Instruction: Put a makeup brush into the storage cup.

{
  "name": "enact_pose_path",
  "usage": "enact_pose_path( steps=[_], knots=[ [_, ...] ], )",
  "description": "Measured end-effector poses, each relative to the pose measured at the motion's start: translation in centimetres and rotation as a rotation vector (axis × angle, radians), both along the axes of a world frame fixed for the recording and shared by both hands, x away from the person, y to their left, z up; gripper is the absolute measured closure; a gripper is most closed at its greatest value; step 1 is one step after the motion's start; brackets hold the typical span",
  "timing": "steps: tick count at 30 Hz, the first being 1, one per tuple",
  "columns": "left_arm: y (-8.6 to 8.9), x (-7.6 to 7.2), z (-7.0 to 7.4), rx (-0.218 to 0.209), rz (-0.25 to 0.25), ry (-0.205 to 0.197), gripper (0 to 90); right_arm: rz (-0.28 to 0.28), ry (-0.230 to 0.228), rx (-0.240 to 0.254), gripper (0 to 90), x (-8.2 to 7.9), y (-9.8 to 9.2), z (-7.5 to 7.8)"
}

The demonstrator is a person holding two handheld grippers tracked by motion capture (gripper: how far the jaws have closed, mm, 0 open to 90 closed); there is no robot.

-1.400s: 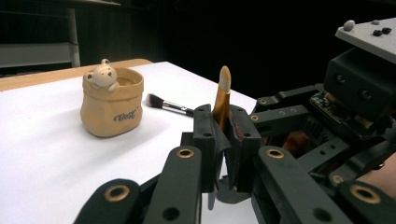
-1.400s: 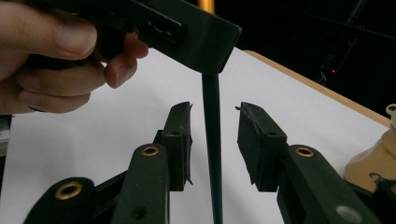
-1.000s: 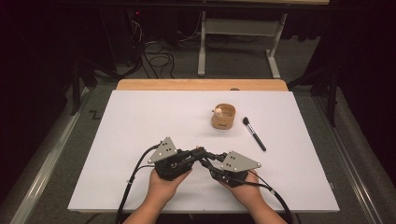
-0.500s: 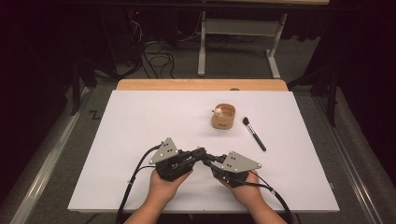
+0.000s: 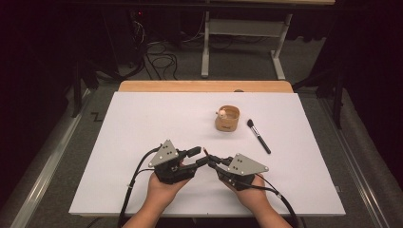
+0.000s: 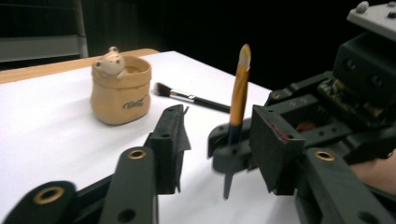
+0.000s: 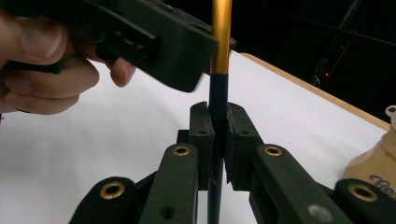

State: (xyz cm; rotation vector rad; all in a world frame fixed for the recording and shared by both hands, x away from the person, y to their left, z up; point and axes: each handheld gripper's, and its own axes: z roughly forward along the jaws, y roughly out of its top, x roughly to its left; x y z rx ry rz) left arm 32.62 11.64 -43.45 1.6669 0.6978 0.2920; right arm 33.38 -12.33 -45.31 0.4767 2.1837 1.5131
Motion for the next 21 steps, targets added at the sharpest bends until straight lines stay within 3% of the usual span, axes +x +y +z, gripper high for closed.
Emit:
enact_pose_path(
  steps=[7, 21],
  knots=[
    [1.7, -0.1, -0.1, 0.036, 0.05, -0.004, 46.9, -0.02, 0.015, 0.03, 84.0, 0.3, -0.8, 0.2],
    [7.0, -0.3, -1.2, 0.094, 0.211, -0.007, 34.5, -0.095, 0.024, 0.1, 84.1, 0.8, -3.4, 1.0]
  ],
)
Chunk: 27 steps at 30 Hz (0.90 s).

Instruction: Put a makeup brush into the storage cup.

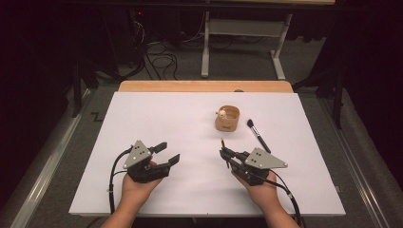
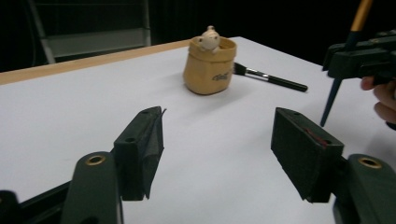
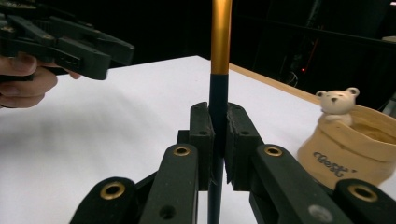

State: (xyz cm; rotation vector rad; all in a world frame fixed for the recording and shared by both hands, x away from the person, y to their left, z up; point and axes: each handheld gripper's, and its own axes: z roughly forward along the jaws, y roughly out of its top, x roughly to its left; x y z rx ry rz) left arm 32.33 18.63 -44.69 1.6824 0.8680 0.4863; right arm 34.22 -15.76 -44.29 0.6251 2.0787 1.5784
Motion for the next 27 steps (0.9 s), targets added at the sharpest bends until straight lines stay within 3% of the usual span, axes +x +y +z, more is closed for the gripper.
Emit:
enact_pose_path(
  steps=[5, 14, 16, 19, 24, 27],
  knots=[
    [1.6, -0.1, -0.4, 0.012, 0.045, 0.017, 30.5, -0.029, -0.002, 0.015, 84.1, 0.2, -0.9, 0.3],
    [4.3, -0.5, -1.8, 0.007, 0.119, 0.016, 22.9, -0.084, -0.003, 0.037, 84.1, 0.6, -2.6, 0.4],
    [4.7, -0.6, -2.3, 0.023, 0.137, 0.012, 20.7, -0.093, 0.01, 0.038, 84.1, 0.6, -2.9, 0.4],
    [5.1, -0.7, -2.8, 0.035, 0.147, 0.018, 18.4, -0.104, 0.001, 0.04, 84.1, 0.6, -3.3, 0.4],
    [5.1, -1.1, -3.2, 0.06, 0.147, -0.012, 15.9, -0.122, 0.002, 0.033, 84.2, 0.6, -3.9, 0.4],
    [5.0, -1.1, -3.4, 0.05, 0.144, 0.006, 12.2, -0.136, 0.003, 0.037, 84.2, 0.7, -4.3, 0.5]
  ],
)
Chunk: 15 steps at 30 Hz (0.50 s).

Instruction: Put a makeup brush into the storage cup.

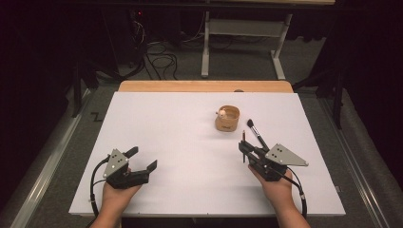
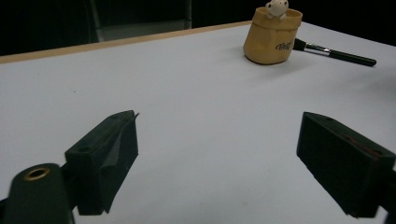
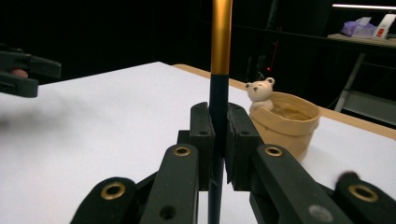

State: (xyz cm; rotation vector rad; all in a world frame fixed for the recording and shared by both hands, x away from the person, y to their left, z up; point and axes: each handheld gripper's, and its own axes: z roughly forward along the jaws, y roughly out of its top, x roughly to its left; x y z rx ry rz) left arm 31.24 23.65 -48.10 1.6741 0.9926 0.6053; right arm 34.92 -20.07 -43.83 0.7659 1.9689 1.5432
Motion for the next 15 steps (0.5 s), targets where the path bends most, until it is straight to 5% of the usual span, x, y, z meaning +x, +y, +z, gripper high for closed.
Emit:
enact_pose_path(
  steps=[15],
  knots=[
    [0.2, 0.4, -0.1, -0.015, 0.02, 0.015, 0.3, -0.066, 0.016, 0.031, 84.1, 0.7, -2.0, -0.3]
  ],
)
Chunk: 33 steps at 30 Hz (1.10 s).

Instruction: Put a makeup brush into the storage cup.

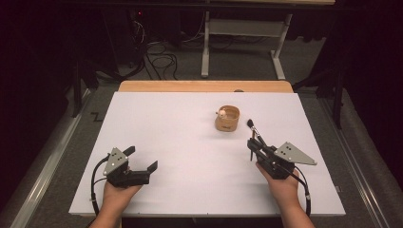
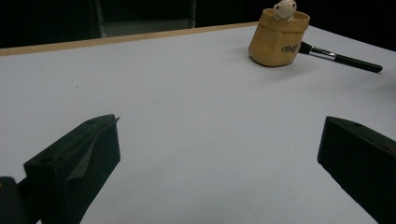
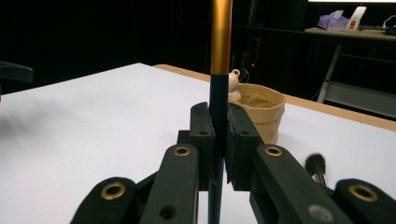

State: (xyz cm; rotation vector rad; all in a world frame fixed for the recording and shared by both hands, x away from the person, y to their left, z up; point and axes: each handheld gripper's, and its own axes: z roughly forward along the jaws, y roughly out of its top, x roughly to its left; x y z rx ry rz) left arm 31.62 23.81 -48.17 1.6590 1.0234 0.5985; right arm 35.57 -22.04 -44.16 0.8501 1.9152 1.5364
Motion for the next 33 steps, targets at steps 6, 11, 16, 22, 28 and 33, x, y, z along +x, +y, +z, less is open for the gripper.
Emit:
enact_pose_path(
  steps=[6, 11, 16, 22, 28, 33],
  knots=[
    [0.0, 0.0, -0.1, -0.004, -0.005, -0.008, 0.3, -0.021, 0.001, 0.033, 84.1, 0.3, -0.2, 0.2],
    [0.1, 0.0, -0.1, -0.023, -0.008, -0.003, 0.3, -0.026, 0.001, 0.054, 84.2, 0.9, -0.3, 0.3],
    [0.0, 0.0, -0.3, -0.02, -0.015, -0.004, 0.3, -0.027, -0.006, 0.062, 84.2, 1.6, -0.1, 0.8],
    [-0.3, -0.1, -0.3, -0.012, -0.031, -0.013, 0.3, -0.043, -0.018, 0.059, 84.2, 2.6, 0.2, 1.8],
    [-0.6, -0.1, -0.3, -0.002, -0.042, -0.016, 0.3, -0.052, -0.019, 0.063, 84.1, 4.1, 0.6, 2.5],
    [-0.3, -0.3, -0.3, -0.012, -0.044, -0.016, 0.3, -0.061, -0.021, 0.059, 84.1, 5.3, 1.3, 2.7]
  ],
)
